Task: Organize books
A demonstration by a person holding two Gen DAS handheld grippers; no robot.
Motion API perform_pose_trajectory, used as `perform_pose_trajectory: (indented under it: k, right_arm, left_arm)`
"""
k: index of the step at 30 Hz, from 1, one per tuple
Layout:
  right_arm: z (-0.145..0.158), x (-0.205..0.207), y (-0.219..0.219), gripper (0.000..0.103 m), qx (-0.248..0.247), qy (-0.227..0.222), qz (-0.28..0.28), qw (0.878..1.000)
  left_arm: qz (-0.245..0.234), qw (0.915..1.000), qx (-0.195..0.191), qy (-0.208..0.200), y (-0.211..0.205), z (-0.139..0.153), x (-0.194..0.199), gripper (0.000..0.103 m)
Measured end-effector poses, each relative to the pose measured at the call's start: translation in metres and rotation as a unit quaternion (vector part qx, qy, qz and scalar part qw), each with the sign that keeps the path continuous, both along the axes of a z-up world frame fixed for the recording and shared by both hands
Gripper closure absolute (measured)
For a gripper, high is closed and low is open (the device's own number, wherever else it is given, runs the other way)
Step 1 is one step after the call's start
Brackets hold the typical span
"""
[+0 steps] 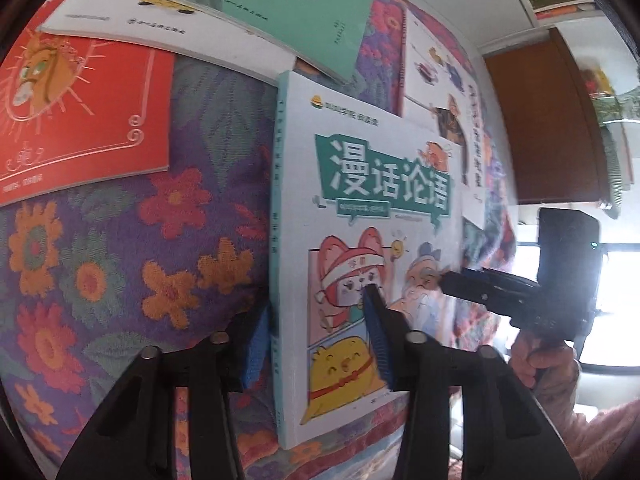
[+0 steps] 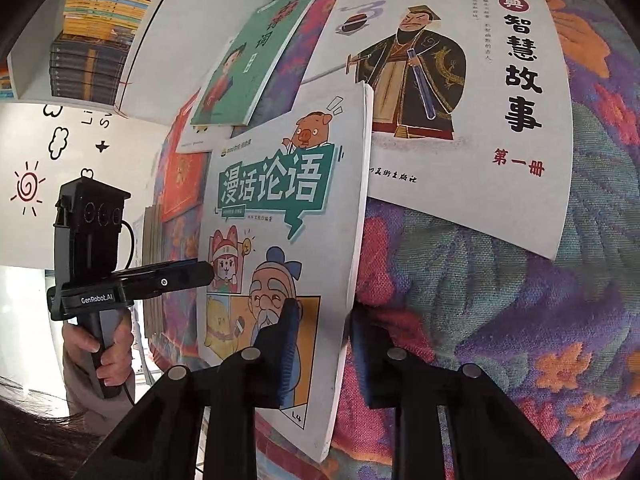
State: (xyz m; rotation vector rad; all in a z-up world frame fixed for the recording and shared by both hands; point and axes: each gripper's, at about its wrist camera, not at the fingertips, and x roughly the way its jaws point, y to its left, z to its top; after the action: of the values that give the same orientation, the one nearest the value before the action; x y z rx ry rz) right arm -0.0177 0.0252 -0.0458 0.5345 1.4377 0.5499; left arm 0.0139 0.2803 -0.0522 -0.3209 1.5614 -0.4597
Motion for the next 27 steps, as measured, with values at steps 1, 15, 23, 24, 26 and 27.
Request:
perform_pose_trajectory:
  k: [1, 15, 23, 24, 26, 27]
  right_arm:
    - [0.0, 0.0, 0.0, 0.081, -0.001, 0.0, -0.002, 1.0]
    - [0.013, -0.005, 0.014, 0.079, -0.061, -0.029, -0.02, 0.998]
    - [0.03, -0.01, 0.029, 0.086, -0.079, -0.058, -0.001, 0.995]
    - [0.031, -0.011, 0.031, 0.087, -0.08, -0.059, 0.001, 0.995]
    - [0.033, -0.013, 0.034, 0.088, -0.074, -0.059, 0.0, 0.995]
    - [0.035, -0.014, 0.036, 0.088, -0.071, -0.06, -0.001, 0.996]
  left_arm:
    - [0.002, 1.0, 0.003, -0.004, 0.0, 0.0, -0.001, 0.068]
    - [0.019, 0.9944, 0.084, -0.06, -0.014, 0.012, -0.013, 0.071]
    - [-0.027, 0.9859, 0.122, -0.111, -0.03, 0.041, -0.025, 0.072]
    - [-0.028, 0.9854, 0.125, -0.112, -0.031, 0.043, -0.025, 0.072]
    - [-0.032, 0.9841, 0.132, -0.115, -0.031, 0.045, -0.027, 0.072]
    - [-0.033, 0.9841, 0.132, -0.114, -0.031, 0.045, -0.027, 0.072]
